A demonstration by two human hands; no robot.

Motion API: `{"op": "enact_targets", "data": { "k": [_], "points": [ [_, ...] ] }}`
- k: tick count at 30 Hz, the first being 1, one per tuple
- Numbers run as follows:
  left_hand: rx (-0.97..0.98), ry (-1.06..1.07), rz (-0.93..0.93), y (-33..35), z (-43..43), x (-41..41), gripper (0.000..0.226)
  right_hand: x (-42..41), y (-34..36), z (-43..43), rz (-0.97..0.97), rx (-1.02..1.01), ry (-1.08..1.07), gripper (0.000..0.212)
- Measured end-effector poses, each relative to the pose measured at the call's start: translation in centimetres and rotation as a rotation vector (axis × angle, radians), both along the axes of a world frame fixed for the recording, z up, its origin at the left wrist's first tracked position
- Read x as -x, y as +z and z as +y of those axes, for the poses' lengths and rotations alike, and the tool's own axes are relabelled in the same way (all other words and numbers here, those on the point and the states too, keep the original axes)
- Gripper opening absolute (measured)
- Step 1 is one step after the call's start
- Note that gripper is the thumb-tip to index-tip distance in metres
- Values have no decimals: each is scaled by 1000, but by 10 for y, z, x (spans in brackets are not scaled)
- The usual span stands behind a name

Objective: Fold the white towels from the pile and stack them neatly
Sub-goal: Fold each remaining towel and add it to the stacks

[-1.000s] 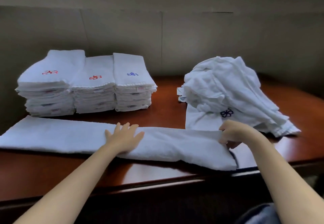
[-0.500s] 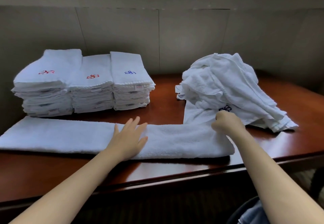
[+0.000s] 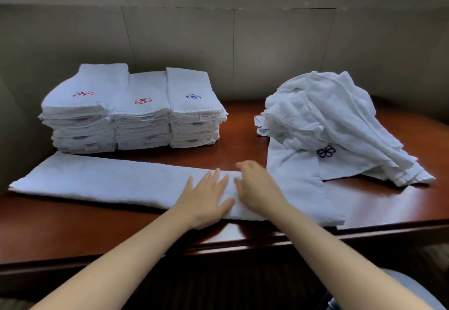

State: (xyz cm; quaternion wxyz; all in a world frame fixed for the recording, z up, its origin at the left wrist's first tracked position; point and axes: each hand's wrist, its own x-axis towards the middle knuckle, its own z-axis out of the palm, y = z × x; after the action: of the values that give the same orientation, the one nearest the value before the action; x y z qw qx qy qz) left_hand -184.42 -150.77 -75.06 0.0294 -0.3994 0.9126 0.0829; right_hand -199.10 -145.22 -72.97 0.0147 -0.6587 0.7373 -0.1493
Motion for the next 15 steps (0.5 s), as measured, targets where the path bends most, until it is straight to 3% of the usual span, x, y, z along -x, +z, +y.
{"op": "enact_targets", "data": {
  "k": [5, 8, 10, 13, 15],
  "points": [
    [36, 138, -33, 0, -37, -50, 55, -21, -27, -7, 54, -192, 32, 54],
    [41, 399, -34, 8, -72, -118, 51, -21, -18, -13, 76, -299, 13, 56],
    [200, 579, -50, 9, -85, -168, 46, -31, -12, -18, 139, -336, -11, 54],
    [444, 925, 232, 2, -85, -225, 35, -56, 0, -37, 205, -245, 72, 54],
    [308, 1215, 599, 2, -82, -238, 44, -77, 4, -56, 156, -163, 190, 58]
  ]
}}
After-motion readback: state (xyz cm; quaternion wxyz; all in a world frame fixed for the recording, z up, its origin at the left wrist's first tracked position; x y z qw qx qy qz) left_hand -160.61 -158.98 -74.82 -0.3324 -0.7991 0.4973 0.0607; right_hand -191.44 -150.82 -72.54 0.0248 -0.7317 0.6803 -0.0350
